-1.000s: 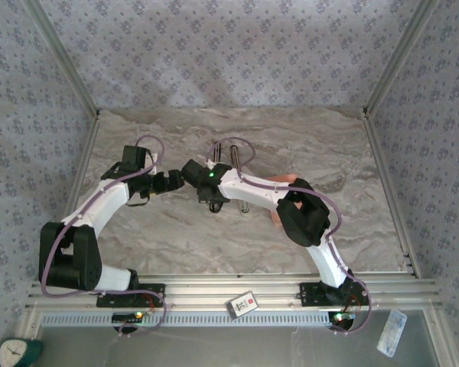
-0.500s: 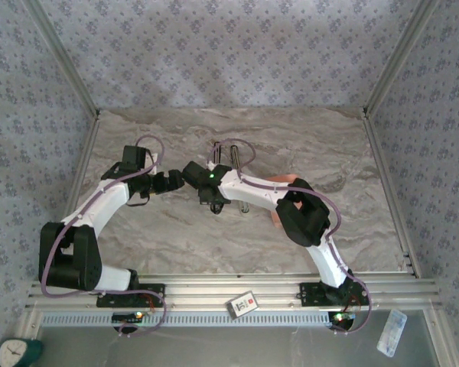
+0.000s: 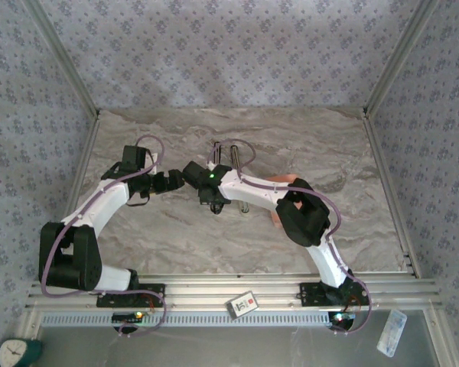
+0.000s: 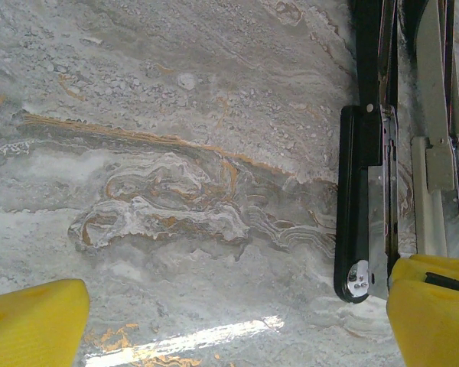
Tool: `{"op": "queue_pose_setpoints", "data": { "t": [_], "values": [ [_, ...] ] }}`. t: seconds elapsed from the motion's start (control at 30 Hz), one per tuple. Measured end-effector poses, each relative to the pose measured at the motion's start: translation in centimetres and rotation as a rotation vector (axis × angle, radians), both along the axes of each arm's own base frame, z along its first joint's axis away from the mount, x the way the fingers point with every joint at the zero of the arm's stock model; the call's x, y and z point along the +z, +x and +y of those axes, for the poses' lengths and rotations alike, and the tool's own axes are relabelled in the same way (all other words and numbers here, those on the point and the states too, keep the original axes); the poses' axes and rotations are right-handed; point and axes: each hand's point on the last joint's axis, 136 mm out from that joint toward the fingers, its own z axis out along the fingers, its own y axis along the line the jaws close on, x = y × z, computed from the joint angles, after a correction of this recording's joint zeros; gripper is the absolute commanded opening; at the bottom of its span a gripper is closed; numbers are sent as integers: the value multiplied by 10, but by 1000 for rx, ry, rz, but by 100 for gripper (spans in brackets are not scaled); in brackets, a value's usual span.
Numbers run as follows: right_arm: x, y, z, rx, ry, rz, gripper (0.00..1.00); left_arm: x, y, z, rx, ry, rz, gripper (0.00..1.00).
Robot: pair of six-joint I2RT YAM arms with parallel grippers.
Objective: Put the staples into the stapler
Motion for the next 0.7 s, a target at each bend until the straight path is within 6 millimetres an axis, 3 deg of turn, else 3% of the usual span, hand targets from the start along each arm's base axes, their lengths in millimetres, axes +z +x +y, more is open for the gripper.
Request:
{"op": "queue_pose_setpoints", "data": {
  "t": [0.5,0.7],
  "values": [
    [0,0,0,4,0,2,33,0,0,0,0,0,0,100],
    [10,7,-5,11,-5,-10,40,0,0,0,0,0,0,99]
  ]
}}
